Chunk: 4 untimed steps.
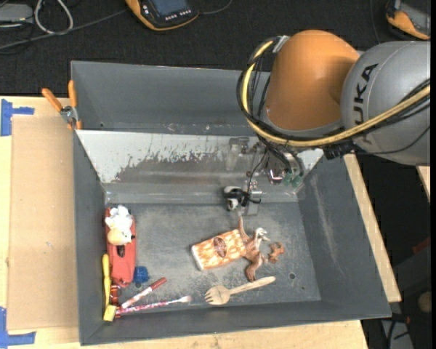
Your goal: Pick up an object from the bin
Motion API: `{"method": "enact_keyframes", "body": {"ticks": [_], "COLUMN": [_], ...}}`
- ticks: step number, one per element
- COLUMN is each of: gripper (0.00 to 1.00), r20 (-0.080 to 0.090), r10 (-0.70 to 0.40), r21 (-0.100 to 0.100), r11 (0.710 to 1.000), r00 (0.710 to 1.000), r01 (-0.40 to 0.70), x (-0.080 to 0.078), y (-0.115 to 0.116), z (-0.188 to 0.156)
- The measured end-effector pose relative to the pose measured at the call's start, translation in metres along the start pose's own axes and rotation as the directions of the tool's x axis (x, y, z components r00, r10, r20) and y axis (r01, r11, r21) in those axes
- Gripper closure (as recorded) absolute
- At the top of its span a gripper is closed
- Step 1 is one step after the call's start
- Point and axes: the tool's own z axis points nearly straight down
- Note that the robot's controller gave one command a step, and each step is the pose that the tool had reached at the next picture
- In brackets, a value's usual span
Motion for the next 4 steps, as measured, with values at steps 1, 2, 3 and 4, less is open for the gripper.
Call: {"method": "enact_keyframes", "body": {"ticks": [1, 2, 3, 4], "gripper": [0.00, 0.00, 0.00, 0.00], "r20": [0.008, 0.009, 0.009, 0.014], "r10": [0.001, -0.141, -0.237, -0.143], "r21": [0.000, 0.001, 0.000, 0.001], "r11": [1.000, 0.990, 0.971, 0.990], "r00": [1.000, 0.990, 0.971, 0.990], "r01": [-0.001, 0.141, 0.237, 0.143], "x": [-0.001, 0.006, 0.039, 0.046], "y": [0.000, -0.039, -0.051, -0.062], "z": [-0.005, 0.047, 0.112, 0.149]}}
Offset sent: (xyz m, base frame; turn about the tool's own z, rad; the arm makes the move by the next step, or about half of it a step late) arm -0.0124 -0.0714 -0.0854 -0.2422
